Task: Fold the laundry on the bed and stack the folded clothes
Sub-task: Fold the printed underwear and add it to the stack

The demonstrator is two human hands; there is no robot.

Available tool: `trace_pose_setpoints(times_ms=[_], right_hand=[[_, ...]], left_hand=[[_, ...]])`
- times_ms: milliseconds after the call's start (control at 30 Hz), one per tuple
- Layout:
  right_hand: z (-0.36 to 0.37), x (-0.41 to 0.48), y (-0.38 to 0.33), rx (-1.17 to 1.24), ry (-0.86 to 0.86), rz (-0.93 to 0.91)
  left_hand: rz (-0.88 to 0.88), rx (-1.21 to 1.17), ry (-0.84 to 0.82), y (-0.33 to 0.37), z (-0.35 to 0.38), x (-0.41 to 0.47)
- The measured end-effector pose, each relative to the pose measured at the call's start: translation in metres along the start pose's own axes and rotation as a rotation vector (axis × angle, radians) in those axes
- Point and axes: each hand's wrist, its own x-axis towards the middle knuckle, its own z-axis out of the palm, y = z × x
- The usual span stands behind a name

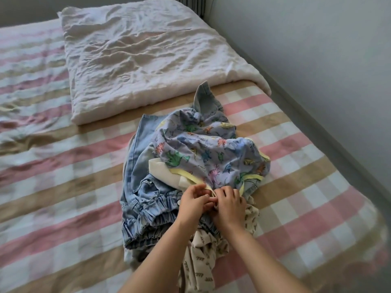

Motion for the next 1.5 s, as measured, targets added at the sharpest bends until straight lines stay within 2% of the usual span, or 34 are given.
trace_pose_setpoints(times_ms=[67,133,200,267,400,533,667,800,900,1100,1267,1500], right_hand=[[-0.014,-0.004,0.004,0.189,0.12,-0.034],[-0.035,-0.006,0.006,0.479,0.192,-0.025],[-0.062,-0.006,0.008,0.739,0.192,-0.01],[-0.09,-0.006,0.009,0.924,0.184,-0.013],[-0.14,-0.015,0.011,1.099,0.127,-0.101],[-0.179,-0.026,0.007,1.131,0.05,-0.198],[-0.219,-0.033,-0.003,1.159,0.057,-0.233],[-0.28,-0.032,-0.021,1.084,0.197,-0.255],[-0.338,-0.032,-0.047,1.078,0.304,-0.293],[-0.424,-0.05,-0.129,1.077,0.385,-0.376],[-0.431,-0.085,-0.211,1.045,0.298,-0.395],[-0.364,-0.145,-0.332,1.021,0.03,-0.383]], left_hand=[[0.077,-0.008,-0.042,0.012,-0.003,-0.008],[0.268,0.224,0.028,0.022,-0.011,-0.013],[0.48,0.544,0.159,0.031,-0.021,-0.016],[0.605,0.784,0.267,0.035,-0.027,-0.018],[0.758,0.986,0.3,0.04,-0.018,-0.021],[0.778,1.023,0.302,0.054,-0.001,-0.017],[0.84,1.005,0.287,0.09,0.003,-0.019],[0.879,0.784,0.276,0.152,-0.016,-0.056],[0.947,0.654,0.183,0.212,-0.048,-0.105],[0.996,0.677,0.138,0.312,-0.134,-0.223],[0.9,0.651,0.17,0.338,-0.226,-0.307],[0.732,0.73,0.247,0.298,-0.365,-0.376]])
